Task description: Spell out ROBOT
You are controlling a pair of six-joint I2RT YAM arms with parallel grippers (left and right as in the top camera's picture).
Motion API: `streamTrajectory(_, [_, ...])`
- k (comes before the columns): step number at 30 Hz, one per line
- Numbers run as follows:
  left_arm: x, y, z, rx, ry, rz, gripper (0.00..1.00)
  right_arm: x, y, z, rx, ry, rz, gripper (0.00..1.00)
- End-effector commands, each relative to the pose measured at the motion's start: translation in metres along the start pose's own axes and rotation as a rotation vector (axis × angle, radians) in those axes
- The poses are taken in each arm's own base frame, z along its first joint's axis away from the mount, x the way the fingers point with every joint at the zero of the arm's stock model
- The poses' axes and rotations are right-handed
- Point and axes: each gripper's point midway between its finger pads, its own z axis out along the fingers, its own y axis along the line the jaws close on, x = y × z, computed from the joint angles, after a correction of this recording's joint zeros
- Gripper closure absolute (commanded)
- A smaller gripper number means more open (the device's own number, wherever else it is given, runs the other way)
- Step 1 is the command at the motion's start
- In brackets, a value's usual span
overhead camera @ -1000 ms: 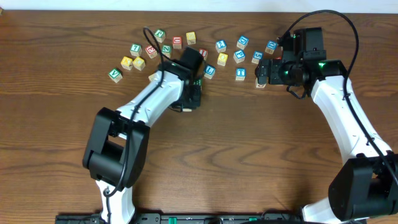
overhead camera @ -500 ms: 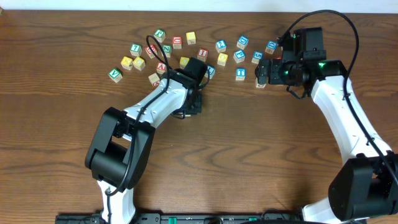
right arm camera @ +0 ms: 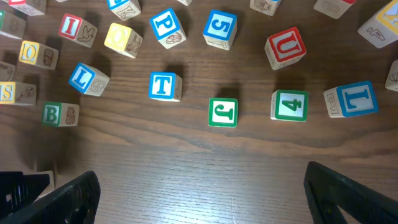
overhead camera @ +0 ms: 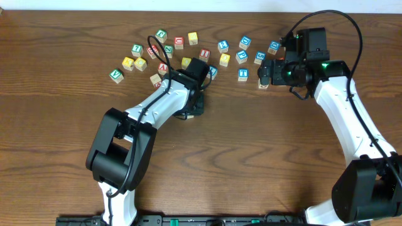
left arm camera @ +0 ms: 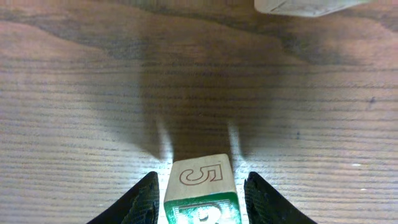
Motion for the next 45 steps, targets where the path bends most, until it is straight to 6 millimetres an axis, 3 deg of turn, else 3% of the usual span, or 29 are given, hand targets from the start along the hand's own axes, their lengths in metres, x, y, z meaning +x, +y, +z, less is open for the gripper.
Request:
streamTrajectory(1, [-0.002,0.001,0.003,-0.012,-0.003,0.017,0.55,-0.005,0.005,0.000,-0.005,-0.008,-0.003,0.01])
streamTrajectory(9, [-0.021,0.000,-0.032,0.018,-0.070,0.041,0.55,-0.005,0.005,0.000,-0.005,-0.007,-0.003,0.01])
streamTrajectory(16, [-0.038,0.009,-0.089,0.068,-0.191,0.003,0.54,-0.005,0.005,0.000,-0.005,-0.008,-0.003,0.01])
streamTrajectory(18, [-0.041,0.011,-0.104,0.082,-0.224,-0.006,0.47,-0.005,0.005,0.000,-0.005,-0.007,-0.003,0.01])
streamTrajectory(22, [-0.045,0.021,-0.134,0.099,-0.282,-0.021,0.41,-0.005,0.005,0.000,-0.006,-0.008,-0.003,0.01])
streamTrajectory(29, [-0.043,0.048,-0.171,0.100,-0.336,-0.066,0.41,-0.005,0.005,0.000,-0.006,-0.008,-0.004,0.01])
streamTrajectory(34, [-0.039,0.065,-0.183,0.086,-0.344,-0.079,0.41,-0.007,0.006,0.000,-0.007,-0.018,-0.005,0.01])
streamTrajectory(45, [-0.041,0.078,-0.182,0.032,-0.354,-0.074,0.40,-0.009,0.012,0.000,-0.040,-0.024,-0.010,0.01])
